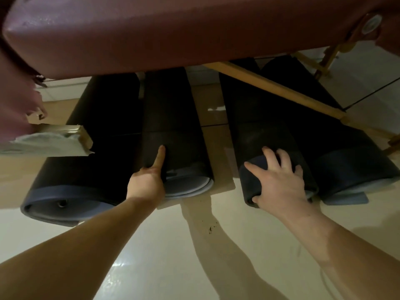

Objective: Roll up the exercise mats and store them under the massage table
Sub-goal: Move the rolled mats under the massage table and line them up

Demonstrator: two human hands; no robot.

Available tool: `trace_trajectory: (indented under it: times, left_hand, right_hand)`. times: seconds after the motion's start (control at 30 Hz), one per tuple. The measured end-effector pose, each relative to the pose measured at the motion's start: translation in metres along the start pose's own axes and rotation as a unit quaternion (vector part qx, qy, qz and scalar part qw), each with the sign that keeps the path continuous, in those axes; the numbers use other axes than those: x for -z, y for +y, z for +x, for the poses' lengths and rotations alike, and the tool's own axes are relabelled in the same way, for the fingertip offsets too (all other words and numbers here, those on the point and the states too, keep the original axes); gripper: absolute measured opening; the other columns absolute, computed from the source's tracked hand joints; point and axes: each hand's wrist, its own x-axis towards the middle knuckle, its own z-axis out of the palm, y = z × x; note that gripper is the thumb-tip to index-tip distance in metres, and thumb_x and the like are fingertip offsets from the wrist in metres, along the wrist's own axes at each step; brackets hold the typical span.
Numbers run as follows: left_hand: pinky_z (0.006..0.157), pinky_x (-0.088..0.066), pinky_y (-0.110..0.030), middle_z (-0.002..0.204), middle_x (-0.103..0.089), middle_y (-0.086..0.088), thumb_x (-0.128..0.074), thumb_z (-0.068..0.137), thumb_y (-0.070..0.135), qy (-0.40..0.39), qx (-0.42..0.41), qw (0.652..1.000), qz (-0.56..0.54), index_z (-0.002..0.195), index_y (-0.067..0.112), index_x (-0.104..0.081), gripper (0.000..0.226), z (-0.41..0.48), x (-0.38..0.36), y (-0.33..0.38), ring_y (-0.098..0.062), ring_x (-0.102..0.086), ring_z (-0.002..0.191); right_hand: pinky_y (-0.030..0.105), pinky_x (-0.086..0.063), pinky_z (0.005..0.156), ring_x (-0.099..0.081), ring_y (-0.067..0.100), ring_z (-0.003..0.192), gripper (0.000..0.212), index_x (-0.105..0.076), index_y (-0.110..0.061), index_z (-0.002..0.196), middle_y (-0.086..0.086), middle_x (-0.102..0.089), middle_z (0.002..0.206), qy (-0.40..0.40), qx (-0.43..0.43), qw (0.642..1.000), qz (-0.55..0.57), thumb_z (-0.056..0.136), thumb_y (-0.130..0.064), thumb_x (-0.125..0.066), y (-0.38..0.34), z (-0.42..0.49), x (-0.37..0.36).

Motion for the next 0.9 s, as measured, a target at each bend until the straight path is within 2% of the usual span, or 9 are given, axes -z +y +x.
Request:
trace_trajectory:
  times: [0.1, 0.2, 0.33, 0.53, 0.63, 0.67, 0.73, 0.8, 0.9]
  left_hand:
    - [0.081, -0.063, -0.041, 0.106, -0.067, -0.013, -0.054, 0.103, 0.009, -0.013, -0.039, 0.999, -0.027, 0.158, 0.048, 0.024, 0.103, -0.013, -0.009, 0.030, -0.026, -0.065, 0.077]
    - [0.081, -0.062, -0.041, 0.099, -0.059, -0.010, -0.054, 0.103, 0.004, -0.029, -0.055, 0.998, 0.013, 0.158, 0.045, 0.027, 0.106, -0.026, -0.015, 0.058, -0.023, -0.059, 0.074]
    - [0.085, -0.059, -0.041, 0.106, -0.055, -0.012, -0.046, 0.104, 0.004, -0.039, -0.095, 0.994, 0.029, 0.159, 0.048, 0.023, 0.099, -0.020, -0.004, 0.067, -0.026, -0.057, 0.083]
    - [0.092, -0.058, -0.036, 0.112, -0.063, -0.008, -0.056, 0.100, 0.009, -0.053, -0.126, 0.985, -0.109, 0.151, 0.063, 0.015, 0.103, -0.039, -0.003, 0.054, -0.025, -0.063, 0.090]
    - [0.094, -0.057, -0.036, 0.116, -0.063, -0.007, -0.058, 0.103, 0.013, -0.064, -0.128, 0.984, -0.102, 0.147, 0.064, 0.027, 0.108, -0.039, -0.010, 0.053, -0.022, -0.061, 0.089]
    - [0.093, -0.058, -0.037, 0.118, -0.062, -0.007, -0.058, 0.104, 0.014, -0.068, -0.126, 0.986, -0.088, 0.142, 0.065, 0.034, 0.112, -0.041, -0.016, 0.052, -0.021, -0.061, 0.088]
    - [0.092, -0.060, -0.037, 0.121, -0.060, -0.008, -0.060, 0.104, 0.018, -0.074, -0.124, 0.988, -0.059, 0.141, 0.065, 0.037, 0.114, -0.040, -0.024, 0.047, -0.020, -0.061, 0.087]
    - [0.090, -0.059, -0.034, 0.125, -0.062, -0.007, -0.061, 0.100, 0.020, -0.081, -0.136, 0.985, -0.065, 0.152, 0.061, 0.024, 0.107, -0.039, -0.024, 0.038, -0.020, -0.062, 0.090]
    - [0.101, -0.056, -0.030, 0.139, -0.061, 0.000, -0.065, 0.094, 0.018, -0.125, -0.139, 0.972, -0.139, 0.165, 0.046, -0.010, 0.094, -0.044, 0.000, 0.013, -0.021, -0.064, 0.116]
  right_hand:
    - [0.067, -0.029, 0.120, 0.005, 0.041, 0.157, 0.101, -0.016, -0.049, 0.160, 0.005, 0.006, 0.171, -0.001, 0.003, 1.000, 0.024, 0.081, -0.059, -0.077, 0.005, 0.000, -0.001]
    - [0.068, -0.028, 0.119, 0.002, 0.041, 0.158, 0.113, -0.004, -0.050, 0.161, 0.003, 0.001, 0.171, -0.004, 0.009, 0.998, 0.059, 0.076, -0.067, -0.076, 0.008, 0.003, 0.001]
    - [0.073, -0.024, 0.118, 0.005, 0.046, 0.156, 0.112, -0.006, -0.055, 0.160, 0.006, 0.002, 0.169, -0.024, 0.007, 0.997, 0.072, 0.072, -0.077, -0.072, 0.003, 0.007, 0.006]
    - [0.078, -0.014, 0.117, 0.016, 0.048, 0.154, 0.122, -0.007, -0.051, 0.160, 0.011, 0.011, 0.168, -0.045, -0.037, 0.997, 0.049, 0.063, -0.091, -0.067, -0.007, 0.008, 0.007]
    - [0.078, -0.009, 0.117, 0.013, 0.051, 0.155, 0.122, -0.004, -0.045, 0.162, 0.017, 0.005, 0.169, -0.028, -0.052, 0.998, 0.016, 0.067, -0.089, -0.066, -0.019, 0.010, 0.017]
    - [0.078, -0.007, 0.118, 0.013, 0.050, 0.155, 0.121, -0.002, -0.043, 0.162, 0.018, 0.003, 0.169, -0.009, -0.030, 0.999, 0.006, 0.070, -0.085, -0.069, -0.028, 0.009, 0.020]
    - [0.072, -0.010, 0.122, 0.009, 0.045, 0.157, 0.115, -0.002, -0.043, 0.163, 0.013, 0.002, 0.171, 0.018, 0.078, 0.996, 0.032, 0.078, -0.068, -0.076, -0.054, 0.006, 0.022]
    - [0.064, -0.016, 0.125, -0.001, 0.037, 0.159, 0.105, -0.006, -0.041, 0.164, 0.007, -0.007, 0.171, 0.021, 0.190, 0.980, 0.060, 0.086, -0.051, -0.076, -0.084, 0.002, 0.019]
    - [0.066, -0.021, 0.122, -0.008, 0.039, 0.156, 0.097, -0.010, -0.038, 0.164, 0.007, -0.015, 0.165, 0.001, 0.191, 0.981, 0.047, 0.089, -0.052, -0.070, -0.113, 0.001, 0.021]
